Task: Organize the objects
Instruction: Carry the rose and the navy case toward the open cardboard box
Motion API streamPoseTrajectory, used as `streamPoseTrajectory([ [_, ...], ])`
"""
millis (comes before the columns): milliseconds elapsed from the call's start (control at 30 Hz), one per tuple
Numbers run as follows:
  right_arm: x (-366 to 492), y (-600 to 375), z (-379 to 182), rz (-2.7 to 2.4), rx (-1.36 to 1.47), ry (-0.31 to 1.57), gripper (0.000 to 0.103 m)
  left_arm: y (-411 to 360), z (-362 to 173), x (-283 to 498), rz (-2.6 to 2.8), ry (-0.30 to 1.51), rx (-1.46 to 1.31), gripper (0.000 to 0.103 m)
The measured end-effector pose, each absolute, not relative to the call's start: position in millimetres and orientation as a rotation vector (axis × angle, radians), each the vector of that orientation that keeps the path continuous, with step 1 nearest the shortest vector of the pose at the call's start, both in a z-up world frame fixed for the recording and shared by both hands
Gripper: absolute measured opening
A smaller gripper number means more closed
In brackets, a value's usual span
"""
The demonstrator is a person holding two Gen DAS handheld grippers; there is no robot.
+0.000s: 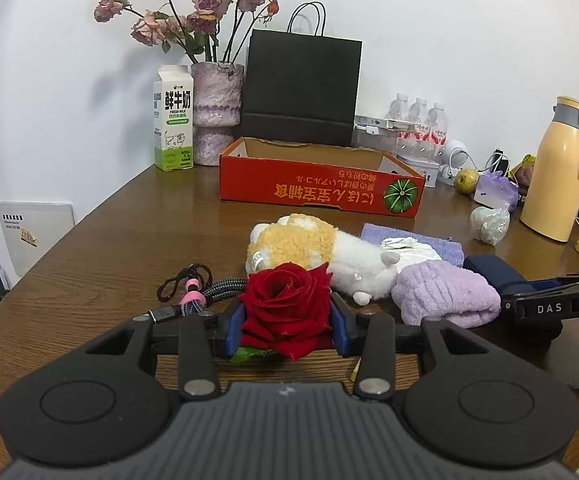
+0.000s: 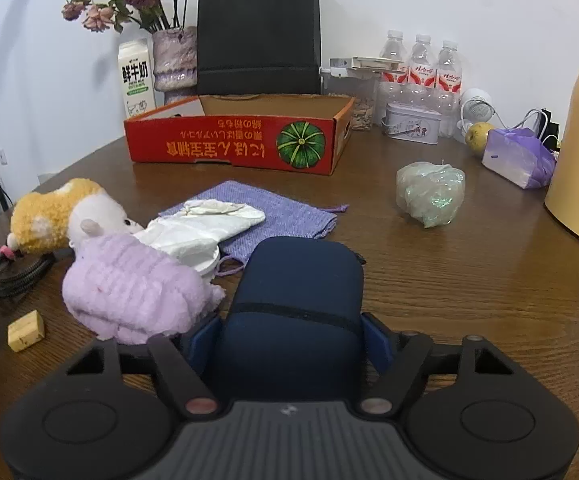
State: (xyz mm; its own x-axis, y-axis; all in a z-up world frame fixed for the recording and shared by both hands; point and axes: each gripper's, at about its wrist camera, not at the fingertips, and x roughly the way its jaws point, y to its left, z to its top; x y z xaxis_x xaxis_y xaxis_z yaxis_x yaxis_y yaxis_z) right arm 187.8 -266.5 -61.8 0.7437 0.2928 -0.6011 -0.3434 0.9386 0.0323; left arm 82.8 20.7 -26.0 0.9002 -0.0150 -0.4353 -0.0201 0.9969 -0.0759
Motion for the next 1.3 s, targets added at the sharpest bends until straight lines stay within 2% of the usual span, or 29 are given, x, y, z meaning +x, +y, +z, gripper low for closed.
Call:
streamPoseTrajectory([
  [667, 164.4, -271.7, -36.5, 0.36, -0.054, 0.558, 0.069, 22.7, -13.1, 75.4, -0.009, 0.403, -0.086, 0.043],
  [1300, 163.9, -235.1, 3.5, 0.459, -0.042, 0.493, 0.069, 17.7, 26.1, 102.9, -0.033, 0.359, -0.058, 0.042],
])
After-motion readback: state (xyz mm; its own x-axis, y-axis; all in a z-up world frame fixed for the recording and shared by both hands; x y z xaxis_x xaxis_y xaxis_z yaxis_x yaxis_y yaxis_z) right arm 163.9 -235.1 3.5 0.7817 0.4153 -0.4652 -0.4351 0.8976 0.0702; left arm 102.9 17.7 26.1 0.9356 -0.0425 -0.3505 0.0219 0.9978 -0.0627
